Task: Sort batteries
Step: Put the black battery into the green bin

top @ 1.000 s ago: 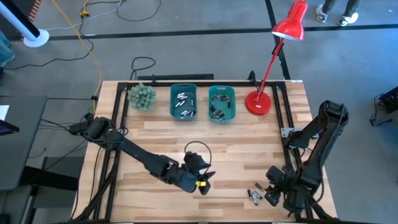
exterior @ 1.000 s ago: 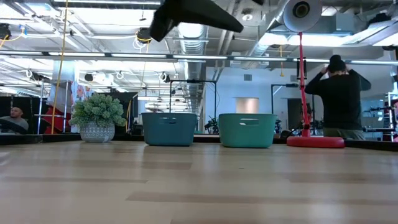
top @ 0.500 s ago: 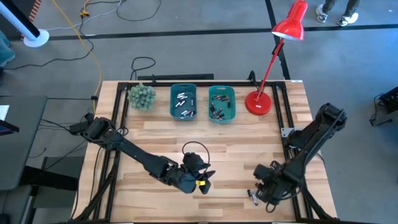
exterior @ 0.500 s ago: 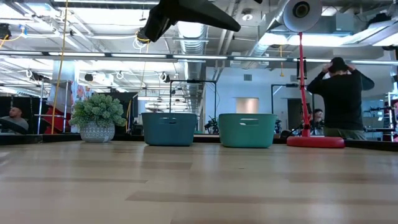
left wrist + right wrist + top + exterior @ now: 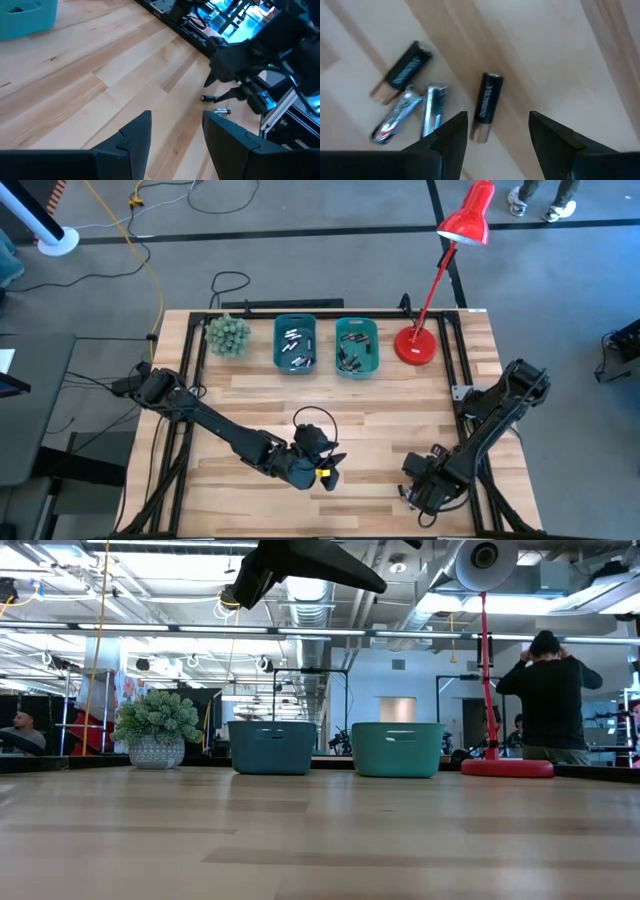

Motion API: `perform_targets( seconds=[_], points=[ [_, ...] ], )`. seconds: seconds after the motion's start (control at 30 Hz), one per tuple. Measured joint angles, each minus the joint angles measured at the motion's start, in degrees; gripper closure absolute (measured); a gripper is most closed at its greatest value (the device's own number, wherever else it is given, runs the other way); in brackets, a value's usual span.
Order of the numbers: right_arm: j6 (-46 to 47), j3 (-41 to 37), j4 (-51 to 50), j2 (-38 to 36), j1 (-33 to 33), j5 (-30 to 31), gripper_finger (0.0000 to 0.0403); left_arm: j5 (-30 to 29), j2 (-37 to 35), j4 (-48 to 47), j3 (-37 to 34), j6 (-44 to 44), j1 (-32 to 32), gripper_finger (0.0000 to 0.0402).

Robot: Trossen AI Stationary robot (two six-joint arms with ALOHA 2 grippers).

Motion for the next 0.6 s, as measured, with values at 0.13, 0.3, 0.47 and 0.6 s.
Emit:
perform_targets(
  seconds=[0.13,0.3,0.47,0.6],
  points=[
    [-1.7,0.1,0.1,2.3,-0.4,0.0,0.0184,0.0,0.0,0.0,0.0,0.5,0.1,0.0231],
    [-4.9,0.3,0.2,3.7,-1.7,-0.3,0.0237,0.0,0.0,-0.1,0.0,4.3,0.4,0.0231],
    [-6.5,0.2,-0.4,3.6,-3.4,-0.6,0.0322,0.6,0.0,-0.1,0.0,10.8,0.7,0.0231],
    [-7.7,0.2,-0.6,3.6,-4.1,-0.9,0.0373,0.9,0.0,-0.1,0.0,15.1,0.7,0.0231]
  ],
)
